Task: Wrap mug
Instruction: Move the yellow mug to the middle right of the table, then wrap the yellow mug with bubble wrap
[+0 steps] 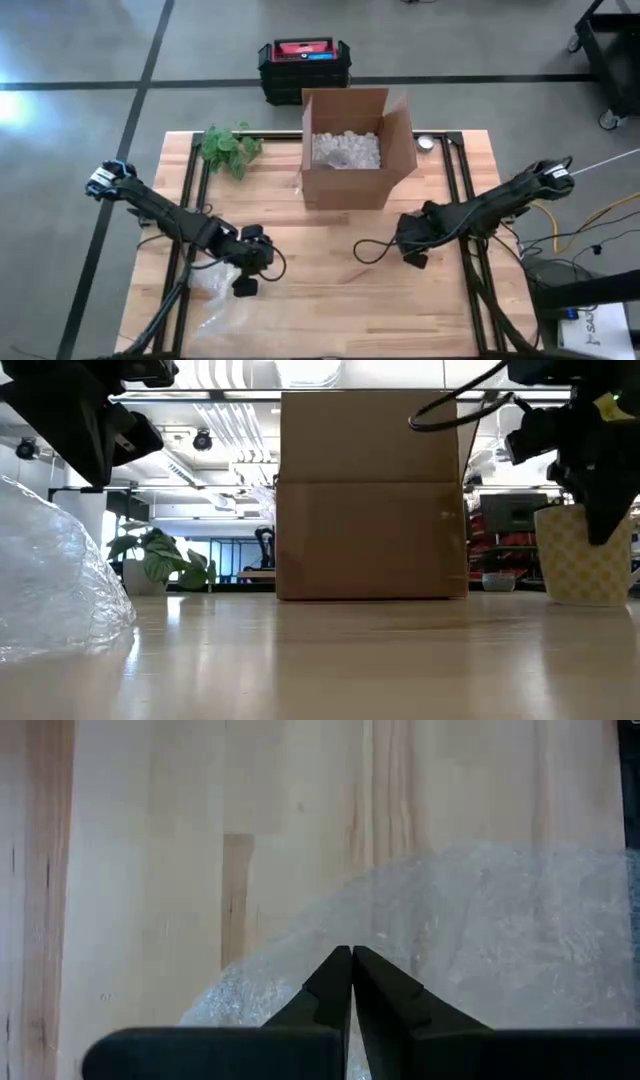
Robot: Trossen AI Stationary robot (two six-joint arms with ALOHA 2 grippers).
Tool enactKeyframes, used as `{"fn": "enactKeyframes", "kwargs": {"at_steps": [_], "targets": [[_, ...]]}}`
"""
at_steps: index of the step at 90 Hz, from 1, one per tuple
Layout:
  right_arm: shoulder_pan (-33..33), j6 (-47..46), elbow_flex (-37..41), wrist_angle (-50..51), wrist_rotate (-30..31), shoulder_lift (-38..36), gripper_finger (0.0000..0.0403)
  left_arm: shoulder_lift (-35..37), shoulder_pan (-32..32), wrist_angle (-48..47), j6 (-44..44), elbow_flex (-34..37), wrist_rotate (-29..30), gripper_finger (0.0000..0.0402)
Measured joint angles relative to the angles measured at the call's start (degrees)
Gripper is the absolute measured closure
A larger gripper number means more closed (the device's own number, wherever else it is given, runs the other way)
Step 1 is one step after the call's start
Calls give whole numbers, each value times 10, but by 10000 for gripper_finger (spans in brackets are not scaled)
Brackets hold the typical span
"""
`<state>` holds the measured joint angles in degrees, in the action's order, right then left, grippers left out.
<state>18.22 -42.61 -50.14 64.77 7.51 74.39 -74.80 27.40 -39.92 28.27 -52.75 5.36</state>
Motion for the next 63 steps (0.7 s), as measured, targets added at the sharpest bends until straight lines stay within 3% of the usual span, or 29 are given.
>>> {"fn": "enactKeyframes", "kwargs": {"at_steps": [15,23,42,53,63], "targets": [[0,0,-109,88,-4,-10,213,3,0,0,8,0,0,402],[4,1,-171,62,-3,-12,190,10,0,0,20,0,-3,402],[52,187,-198,-303,13,54,171,19,8,-17,39,0,-11,402],[69,321,-206,-518,10,162,188,22,8,-31,40,0,-18,402],[71,404,-268,-592,-1,290,215,25,8,-37,39,1,-18,402]]}}
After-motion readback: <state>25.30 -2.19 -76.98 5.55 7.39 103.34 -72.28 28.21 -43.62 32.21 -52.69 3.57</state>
